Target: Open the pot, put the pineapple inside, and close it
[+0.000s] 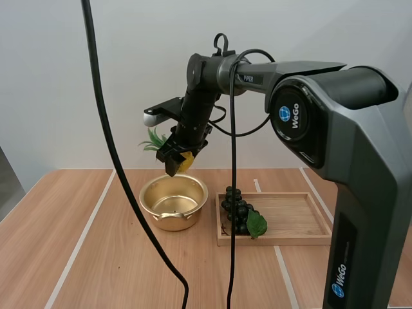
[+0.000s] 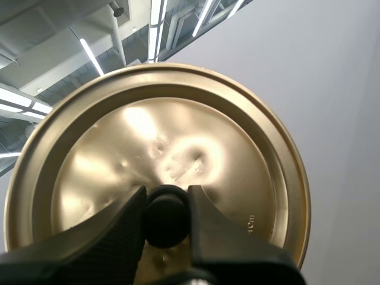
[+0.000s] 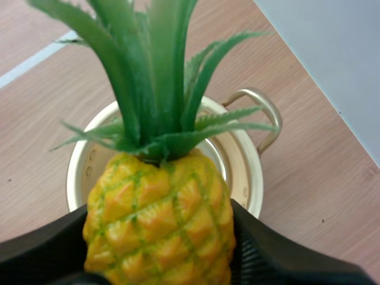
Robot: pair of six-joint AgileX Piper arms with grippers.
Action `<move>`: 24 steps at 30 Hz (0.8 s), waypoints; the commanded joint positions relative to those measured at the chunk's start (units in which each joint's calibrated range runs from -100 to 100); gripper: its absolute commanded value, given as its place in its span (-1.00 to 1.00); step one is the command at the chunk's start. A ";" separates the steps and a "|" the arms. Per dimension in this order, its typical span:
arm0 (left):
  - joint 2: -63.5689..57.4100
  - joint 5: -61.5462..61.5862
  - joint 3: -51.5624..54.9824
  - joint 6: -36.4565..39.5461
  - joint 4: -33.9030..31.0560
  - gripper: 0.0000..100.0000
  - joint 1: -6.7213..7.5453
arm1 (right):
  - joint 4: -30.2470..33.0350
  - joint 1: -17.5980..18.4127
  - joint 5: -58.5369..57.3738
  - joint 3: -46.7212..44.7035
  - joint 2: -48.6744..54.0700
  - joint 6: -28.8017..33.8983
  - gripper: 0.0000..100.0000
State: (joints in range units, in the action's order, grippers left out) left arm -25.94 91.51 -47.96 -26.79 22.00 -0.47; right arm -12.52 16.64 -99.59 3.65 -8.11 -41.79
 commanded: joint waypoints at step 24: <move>-0.16 3.20 -0.24 0.51 -1.30 -1.00 0.15 | -1.80 0.04 -0.41 -1.06 -10.79 -1.89 -1.00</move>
State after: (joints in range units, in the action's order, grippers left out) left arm -25.94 95.16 -47.96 -26.79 20.73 -0.47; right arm -12.82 16.64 -99.43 2.90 -17.00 -42.64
